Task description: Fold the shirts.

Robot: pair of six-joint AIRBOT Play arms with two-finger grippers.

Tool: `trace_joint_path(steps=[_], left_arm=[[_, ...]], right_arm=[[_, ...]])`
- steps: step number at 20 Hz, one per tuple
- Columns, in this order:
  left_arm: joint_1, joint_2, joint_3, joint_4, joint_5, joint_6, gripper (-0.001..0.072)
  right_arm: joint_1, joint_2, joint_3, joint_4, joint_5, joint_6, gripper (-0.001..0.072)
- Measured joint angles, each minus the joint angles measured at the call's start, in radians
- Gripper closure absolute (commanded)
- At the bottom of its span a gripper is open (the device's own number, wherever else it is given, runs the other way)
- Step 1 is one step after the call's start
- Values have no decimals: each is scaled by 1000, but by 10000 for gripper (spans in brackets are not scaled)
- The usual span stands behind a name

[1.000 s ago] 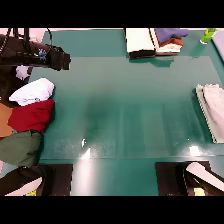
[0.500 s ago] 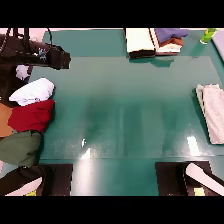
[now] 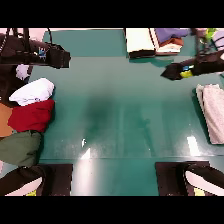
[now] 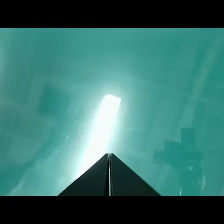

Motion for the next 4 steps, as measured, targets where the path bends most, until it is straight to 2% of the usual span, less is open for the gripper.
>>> trace_joint_path(steps=[4], left_arm=[[0,0,0,0,0,0,684]], right_arm=[[109,-14,0,6,-16,-8,696]])
